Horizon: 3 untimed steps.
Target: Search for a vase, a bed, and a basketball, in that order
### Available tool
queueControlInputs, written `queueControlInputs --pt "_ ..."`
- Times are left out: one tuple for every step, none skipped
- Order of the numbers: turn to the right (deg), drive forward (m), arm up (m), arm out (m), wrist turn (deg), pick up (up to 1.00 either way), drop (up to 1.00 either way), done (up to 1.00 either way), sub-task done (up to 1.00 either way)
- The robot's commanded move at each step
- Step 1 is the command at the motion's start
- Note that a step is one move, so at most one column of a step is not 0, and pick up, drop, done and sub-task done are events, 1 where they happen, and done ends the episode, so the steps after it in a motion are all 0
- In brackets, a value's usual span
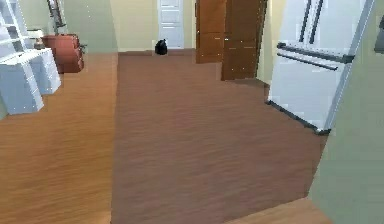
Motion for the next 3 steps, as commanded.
queueControlInputs --pt "0.0 1.0 0.0 0.0 0.0 0.0 0.0 0.0 0.0" --pt "0.0 1.0 0.0 0.0 0.0 0.0 0.0 0.0 0.0" --pt "0.0 1.0 0.0 0.0 0.0 0.0 0.0 0.0 0.0"
